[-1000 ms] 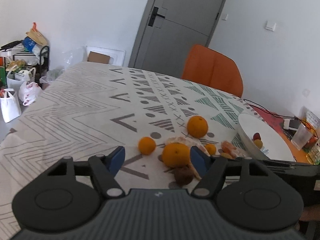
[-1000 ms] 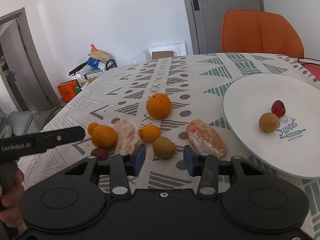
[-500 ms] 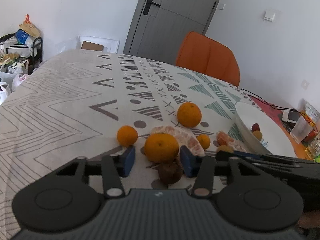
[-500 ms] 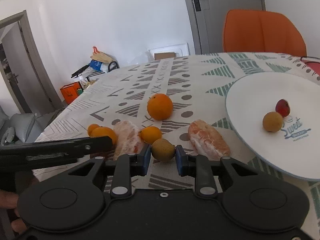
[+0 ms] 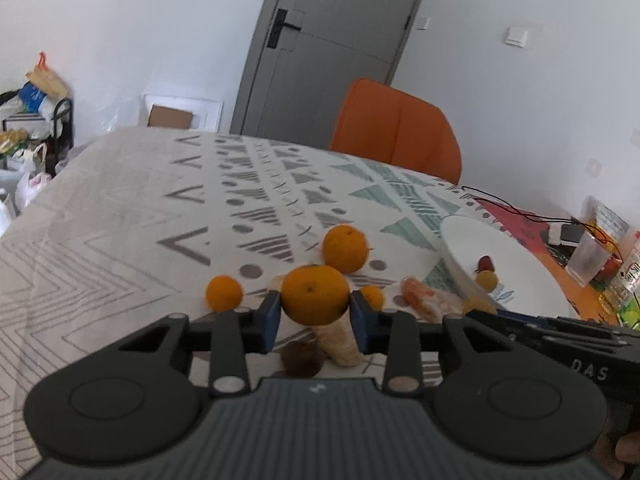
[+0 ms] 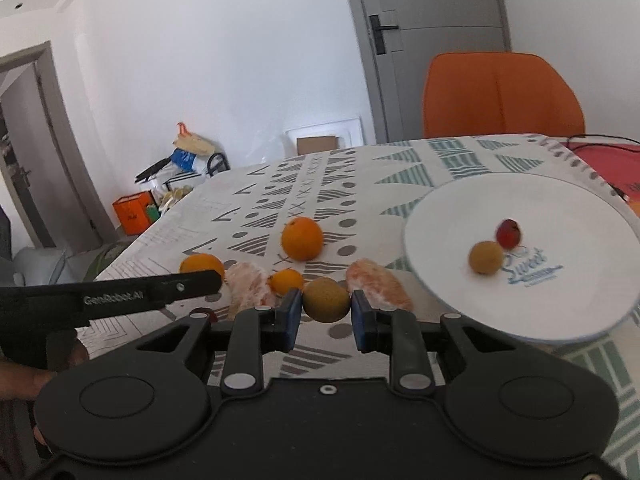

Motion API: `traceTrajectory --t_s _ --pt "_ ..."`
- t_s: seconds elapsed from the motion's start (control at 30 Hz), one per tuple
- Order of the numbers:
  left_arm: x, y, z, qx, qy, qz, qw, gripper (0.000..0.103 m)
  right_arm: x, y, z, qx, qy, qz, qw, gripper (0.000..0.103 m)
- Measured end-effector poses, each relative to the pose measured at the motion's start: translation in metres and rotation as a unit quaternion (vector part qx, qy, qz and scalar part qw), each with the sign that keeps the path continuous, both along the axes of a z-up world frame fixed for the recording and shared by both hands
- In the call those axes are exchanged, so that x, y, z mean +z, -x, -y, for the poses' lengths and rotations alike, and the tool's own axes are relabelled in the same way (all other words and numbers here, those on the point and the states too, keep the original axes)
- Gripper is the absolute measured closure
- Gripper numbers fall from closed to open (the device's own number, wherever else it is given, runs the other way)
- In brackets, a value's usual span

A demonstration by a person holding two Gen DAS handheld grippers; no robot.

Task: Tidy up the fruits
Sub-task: 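Grasp the olive-brown round fruit with the right tool while the left tool grasps a mandarin, then carry the brown fruit and mandarin with both tools over the white plate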

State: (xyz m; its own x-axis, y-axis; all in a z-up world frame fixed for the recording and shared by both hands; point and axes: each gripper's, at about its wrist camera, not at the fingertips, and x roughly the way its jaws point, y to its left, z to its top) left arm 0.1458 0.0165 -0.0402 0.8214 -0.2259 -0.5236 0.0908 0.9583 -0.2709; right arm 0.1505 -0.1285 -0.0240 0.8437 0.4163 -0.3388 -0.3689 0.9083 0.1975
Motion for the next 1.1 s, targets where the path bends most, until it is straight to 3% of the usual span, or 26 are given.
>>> traceTrajectory --t_s 0.67,1.1 --pt "0.022 0.005 0.061 -0.060 -0.009 0.035 0.9975 0.068 0.011 0.019 0.056 -0.054 -0.019 0.027 0.998 0.078" --pt "0.016 -0.005 0.102 -0.094 -0.015 0.032 0.9950 0.068 -0.005 0.019 0.104 -0.098 -0.040 0.022 0.994 0.078"
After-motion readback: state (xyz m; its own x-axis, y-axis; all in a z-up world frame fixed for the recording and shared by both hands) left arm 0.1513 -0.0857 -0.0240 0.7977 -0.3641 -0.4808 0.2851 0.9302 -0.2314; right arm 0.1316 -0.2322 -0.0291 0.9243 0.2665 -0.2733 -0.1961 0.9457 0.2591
